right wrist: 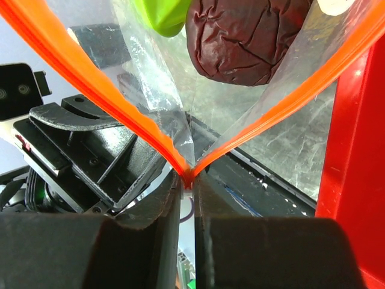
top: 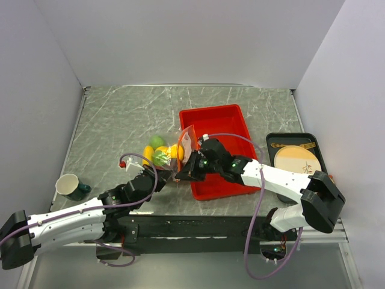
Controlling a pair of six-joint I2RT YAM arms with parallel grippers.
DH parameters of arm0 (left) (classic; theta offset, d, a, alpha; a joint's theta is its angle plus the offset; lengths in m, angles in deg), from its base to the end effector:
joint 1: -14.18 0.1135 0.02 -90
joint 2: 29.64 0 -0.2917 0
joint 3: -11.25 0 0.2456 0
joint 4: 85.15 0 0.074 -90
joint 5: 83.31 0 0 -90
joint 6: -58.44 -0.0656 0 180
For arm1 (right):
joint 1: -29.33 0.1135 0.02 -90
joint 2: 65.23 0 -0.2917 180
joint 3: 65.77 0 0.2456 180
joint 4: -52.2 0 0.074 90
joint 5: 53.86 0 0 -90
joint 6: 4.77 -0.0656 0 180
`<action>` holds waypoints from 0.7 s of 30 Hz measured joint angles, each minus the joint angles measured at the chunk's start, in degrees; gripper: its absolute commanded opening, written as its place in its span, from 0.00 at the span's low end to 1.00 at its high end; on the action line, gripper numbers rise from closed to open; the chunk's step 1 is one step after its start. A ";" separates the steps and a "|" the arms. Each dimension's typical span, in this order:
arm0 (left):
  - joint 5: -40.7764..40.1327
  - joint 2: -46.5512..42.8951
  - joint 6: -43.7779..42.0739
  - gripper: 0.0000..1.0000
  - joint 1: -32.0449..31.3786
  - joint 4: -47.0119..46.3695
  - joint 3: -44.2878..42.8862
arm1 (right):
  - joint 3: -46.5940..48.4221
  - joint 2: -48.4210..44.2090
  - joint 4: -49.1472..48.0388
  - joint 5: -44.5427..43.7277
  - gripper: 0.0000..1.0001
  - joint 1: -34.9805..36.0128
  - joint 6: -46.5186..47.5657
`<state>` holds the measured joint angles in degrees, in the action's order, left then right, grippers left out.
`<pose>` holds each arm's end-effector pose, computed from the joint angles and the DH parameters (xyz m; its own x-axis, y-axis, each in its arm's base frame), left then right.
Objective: Place the food in the zip-top bag and seal the zipper
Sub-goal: Zip the zipper food storage bag at the center of the board.
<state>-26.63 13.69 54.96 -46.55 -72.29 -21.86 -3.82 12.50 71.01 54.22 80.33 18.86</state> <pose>0.1136 -0.1290 0.2196 -0.4926 -0.8271 -0.2708 -0.1621 0.3929 -0.9052 0.1771 0.2511 0.2543 -0.9673 0.1893 -0.1686 -0.0333 0.5644 0.8248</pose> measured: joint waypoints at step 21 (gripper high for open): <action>4.61 -2.25 4.44 0.47 -0.13 -2.73 3.87 | -2.40 -3.13 -2.95 -3.43 0.05 -0.04 -1.60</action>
<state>-22.02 11.44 59.40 -46.68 -75.02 -17.99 -6.22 9.37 68.06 50.79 80.29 17.27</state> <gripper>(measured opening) 0.454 0.148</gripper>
